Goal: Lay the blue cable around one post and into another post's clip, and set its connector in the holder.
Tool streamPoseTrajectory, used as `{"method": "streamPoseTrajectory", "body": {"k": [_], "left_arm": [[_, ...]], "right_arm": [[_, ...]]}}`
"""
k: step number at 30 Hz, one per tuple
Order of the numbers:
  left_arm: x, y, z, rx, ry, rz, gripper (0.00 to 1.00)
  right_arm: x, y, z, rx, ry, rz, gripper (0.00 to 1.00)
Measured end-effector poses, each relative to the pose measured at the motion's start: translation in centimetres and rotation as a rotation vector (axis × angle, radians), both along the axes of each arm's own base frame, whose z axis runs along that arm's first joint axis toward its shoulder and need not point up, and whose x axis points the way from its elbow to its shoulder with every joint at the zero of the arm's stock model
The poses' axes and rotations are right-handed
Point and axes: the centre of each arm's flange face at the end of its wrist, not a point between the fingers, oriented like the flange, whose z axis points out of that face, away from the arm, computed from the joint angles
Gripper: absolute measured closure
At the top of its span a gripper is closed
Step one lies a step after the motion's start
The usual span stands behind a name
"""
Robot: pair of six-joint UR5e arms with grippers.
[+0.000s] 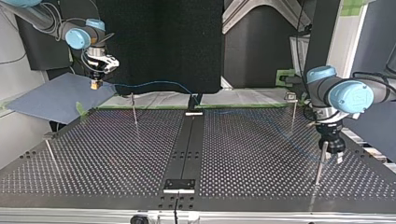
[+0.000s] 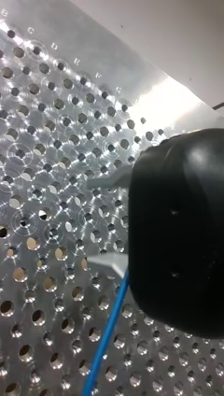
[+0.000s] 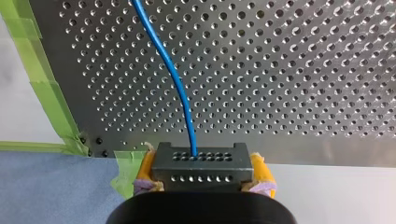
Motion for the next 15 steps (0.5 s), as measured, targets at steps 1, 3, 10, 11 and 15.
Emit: {"method": "streamPoseTrajectory", "body": {"k": [1, 3, 10, 11, 15], "left_arm": [[0.0, 0.02, 0.0, -0.006, -0.002, 0.001, 0.05], [-0.01, 0.04, -0.01, -0.02, -0.005, 0.001, 0.01], [-0.01, 0.0, -0.06, -0.074, -0.02, -0.009, 0.01], [-0.01, 0.02, -0.06, -0.083, -0.023, -0.011, 0.01], [0.0, 0.14, -0.03, -0.112, -0.033, -0.015, 0.01]], "right_arm": [[0.02, 0.01, 0.0, 0.0, 0.0, 0.0, 0.97], [0.07, 0.02, 0.0, 0.0, 0.0, 0.001, 0.97], [0.19, 0.06, 0.0, 0.001, 0.0, 0.004, 0.97], [0.2, 0.06, 0.0, 0.001, 0.0, 0.004, 0.97], [0.24, 0.07, 0.0, 0.001, 0.0, 0.004, 0.97]]}}
